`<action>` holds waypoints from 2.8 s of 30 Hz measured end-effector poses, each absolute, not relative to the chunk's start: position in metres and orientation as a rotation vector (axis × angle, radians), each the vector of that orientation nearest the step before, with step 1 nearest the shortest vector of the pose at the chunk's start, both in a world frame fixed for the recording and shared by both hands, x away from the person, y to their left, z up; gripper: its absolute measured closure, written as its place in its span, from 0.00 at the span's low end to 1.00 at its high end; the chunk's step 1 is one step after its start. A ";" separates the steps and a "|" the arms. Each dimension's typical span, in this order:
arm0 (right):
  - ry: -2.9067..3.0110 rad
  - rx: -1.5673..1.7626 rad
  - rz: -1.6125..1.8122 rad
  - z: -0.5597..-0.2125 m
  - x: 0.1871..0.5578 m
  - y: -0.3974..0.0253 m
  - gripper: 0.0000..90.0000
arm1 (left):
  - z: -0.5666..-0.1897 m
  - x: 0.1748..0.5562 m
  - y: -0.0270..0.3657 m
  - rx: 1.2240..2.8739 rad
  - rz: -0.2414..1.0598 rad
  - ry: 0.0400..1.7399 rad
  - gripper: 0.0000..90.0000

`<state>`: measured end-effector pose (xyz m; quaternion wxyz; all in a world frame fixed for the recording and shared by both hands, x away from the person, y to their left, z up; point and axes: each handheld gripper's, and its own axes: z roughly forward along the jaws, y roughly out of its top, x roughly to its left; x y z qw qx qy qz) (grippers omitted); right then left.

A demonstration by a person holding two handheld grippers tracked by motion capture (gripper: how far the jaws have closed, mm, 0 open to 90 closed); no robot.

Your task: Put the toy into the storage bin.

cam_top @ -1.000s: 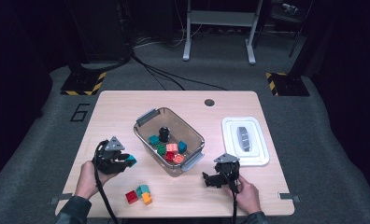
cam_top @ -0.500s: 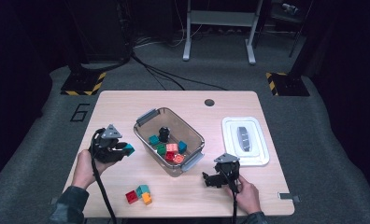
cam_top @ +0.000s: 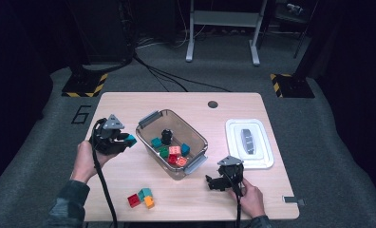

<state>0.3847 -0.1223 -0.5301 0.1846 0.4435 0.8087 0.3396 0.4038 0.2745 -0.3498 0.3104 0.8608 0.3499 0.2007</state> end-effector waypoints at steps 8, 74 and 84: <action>2.280 1.250 0.957 -0.530 0.385 -0.122 0.00 | -0.339 0.412 0.269 2.267 0.555 0.911 0.75; 2.280 1.250 0.957 -0.530 0.385 -0.122 0.00 | -0.360 0.407 0.251 2.255 0.502 0.930 0.15; 2.279 1.250 0.957 -0.530 0.385 -0.122 0.00 | -0.379 0.371 0.268 2.245 0.475 0.934 0.05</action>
